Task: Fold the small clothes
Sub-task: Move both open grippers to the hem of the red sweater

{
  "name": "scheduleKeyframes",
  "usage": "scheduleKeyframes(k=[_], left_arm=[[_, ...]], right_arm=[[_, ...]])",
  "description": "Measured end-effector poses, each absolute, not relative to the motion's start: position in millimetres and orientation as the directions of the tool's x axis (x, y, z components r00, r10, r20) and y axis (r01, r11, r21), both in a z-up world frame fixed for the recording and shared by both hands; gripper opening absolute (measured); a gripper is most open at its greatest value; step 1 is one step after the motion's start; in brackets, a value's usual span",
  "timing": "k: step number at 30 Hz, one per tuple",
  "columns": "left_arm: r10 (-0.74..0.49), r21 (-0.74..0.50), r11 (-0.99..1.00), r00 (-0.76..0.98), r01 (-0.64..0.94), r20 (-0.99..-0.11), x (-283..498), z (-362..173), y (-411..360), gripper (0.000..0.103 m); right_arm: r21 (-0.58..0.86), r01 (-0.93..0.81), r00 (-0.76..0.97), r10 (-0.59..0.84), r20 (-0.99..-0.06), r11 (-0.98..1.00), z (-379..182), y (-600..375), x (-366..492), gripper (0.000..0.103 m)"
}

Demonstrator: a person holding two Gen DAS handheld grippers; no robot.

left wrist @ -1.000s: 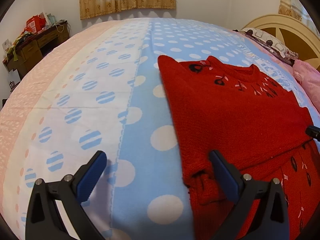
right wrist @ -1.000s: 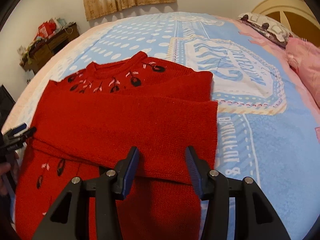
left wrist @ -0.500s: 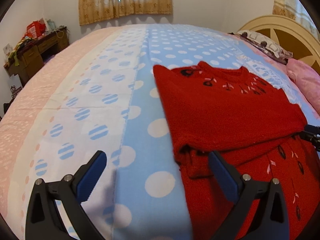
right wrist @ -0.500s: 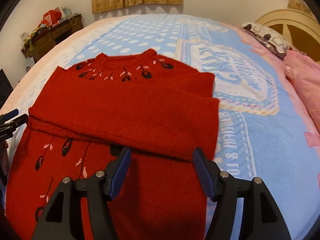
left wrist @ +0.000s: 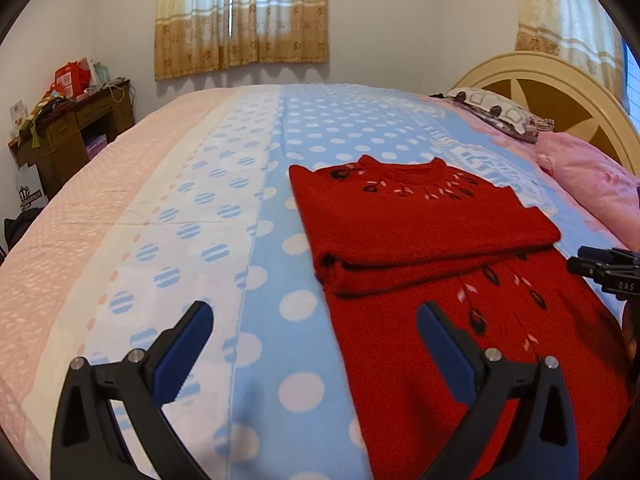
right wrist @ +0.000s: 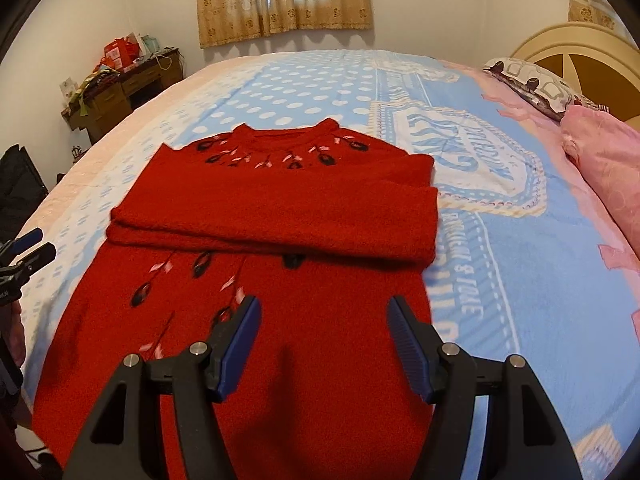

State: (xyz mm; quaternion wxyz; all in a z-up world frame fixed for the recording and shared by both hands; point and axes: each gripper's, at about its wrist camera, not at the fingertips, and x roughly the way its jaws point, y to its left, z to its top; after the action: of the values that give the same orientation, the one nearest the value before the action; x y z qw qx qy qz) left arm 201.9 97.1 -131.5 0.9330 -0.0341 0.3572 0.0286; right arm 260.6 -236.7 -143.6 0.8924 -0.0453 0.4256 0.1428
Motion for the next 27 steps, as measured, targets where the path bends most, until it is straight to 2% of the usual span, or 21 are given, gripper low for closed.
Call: scheduleKeyframes(k=[6,11,19,22,27], left_arm=[[0.000,-0.051,0.998,0.744,-0.046,-0.668,170.9,-127.7,88.8,0.103],[-0.015,-0.038,0.999,0.742,-0.014,-0.670,139.9,-127.4,81.0,0.103],[-0.042,-0.048,0.999,0.713,0.012,-0.700,109.7,-138.6,70.9,0.103],[-0.059,-0.055,0.998,0.703,0.028,-0.708,98.5,-144.5,63.6,0.103],[-0.086,-0.077,0.996,0.685,0.043,-0.724,87.4,-152.2,57.0,0.103]], right_arm=[[0.066,-0.314,0.572,0.244,-0.783,0.947,-146.2,-229.6,228.1,0.066],[0.067,-0.398,0.548,0.295,-0.783,0.915,-147.1,-204.2,190.7,0.067],[-0.025,-0.539,0.498,0.294,-0.816,0.842,-169.6,-162.2,127.8,0.067],[-0.085,-0.549,0.551,0.283,-0.785,0.832,-170.0,-164.4,106.3,0.067],[-0.104,-0.556,0.557,0.277,-0.783,0.825,-169.2,-172.6,85.3,0.067]])
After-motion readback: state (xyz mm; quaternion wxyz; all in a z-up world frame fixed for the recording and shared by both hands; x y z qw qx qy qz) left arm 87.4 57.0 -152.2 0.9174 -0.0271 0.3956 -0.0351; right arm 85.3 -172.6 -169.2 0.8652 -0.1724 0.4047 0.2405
